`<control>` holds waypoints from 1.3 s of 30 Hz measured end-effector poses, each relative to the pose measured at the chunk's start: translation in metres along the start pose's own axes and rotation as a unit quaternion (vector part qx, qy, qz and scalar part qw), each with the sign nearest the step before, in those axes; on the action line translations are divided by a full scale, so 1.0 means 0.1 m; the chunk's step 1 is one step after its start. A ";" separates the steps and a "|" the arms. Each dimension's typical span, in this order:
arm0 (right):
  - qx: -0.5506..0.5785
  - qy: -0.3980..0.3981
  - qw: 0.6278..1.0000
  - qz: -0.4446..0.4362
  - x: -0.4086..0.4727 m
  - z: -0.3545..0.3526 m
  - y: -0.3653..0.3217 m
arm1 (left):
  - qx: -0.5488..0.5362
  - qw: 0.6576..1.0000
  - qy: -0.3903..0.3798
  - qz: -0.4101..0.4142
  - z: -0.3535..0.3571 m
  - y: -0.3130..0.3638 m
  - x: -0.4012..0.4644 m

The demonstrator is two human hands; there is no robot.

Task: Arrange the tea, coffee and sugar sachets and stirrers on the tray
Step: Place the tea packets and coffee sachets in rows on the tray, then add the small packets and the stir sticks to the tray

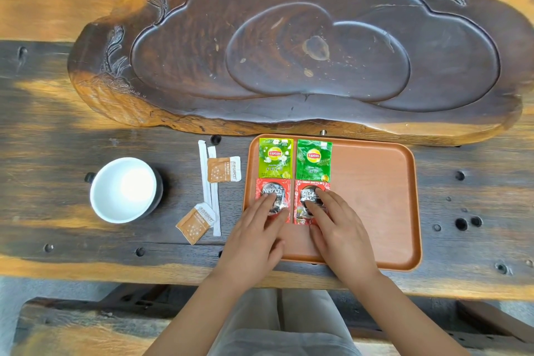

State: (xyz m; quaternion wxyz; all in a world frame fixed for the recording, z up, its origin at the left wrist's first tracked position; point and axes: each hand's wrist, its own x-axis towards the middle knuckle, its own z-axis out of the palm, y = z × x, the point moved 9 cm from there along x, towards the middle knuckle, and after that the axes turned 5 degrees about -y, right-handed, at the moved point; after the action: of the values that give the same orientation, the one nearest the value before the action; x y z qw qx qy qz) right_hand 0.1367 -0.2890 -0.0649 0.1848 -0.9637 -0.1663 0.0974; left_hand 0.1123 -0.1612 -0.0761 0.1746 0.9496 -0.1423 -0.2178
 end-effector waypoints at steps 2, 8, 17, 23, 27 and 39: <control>0.004 -0.001 1.000 -0.001 0.00 0.00 -0.01 | 0.001 1.000 0.002 0.004 0.01 -0.01 -0.01; 0.022 -0.010 1.000 0.006 0.00 -0.08 -0.05 | -0.005 1.000 0.023 0.013 -0.05 0.00 -0.04; 0.035 0.037 0.996 -0.068 0.61 -0.20 -0.69 | -0.059 0.971 0.171 -0.158 -0.71 -0.82 -0.53; -0.012 -0.044 0.988 -0.147 1.16 0.20 -1.15 | -0.004 0.968 0.065 -0.242 -0.37 -1.20 -0.75; -0.037 -0.068 0.983 -0.164 1.30 0.33 -1.24 | -0.006 0.972 0.096 -0.213 -0.36 -1.19 -0.76; 0.038 0.000 0.987 -0.153 1.22 0.22 -1.24 | -0.101 0.958 0.158 -0.219 -0.54 -1.23 -0.83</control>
State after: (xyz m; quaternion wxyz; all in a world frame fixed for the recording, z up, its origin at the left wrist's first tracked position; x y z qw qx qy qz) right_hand 0.2091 -0.1296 -0.0518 0.2337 -0.9191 -0.3084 0.0739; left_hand 0.0900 -0.0076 -0.0484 0.2376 0.9574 0.1207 -0.1108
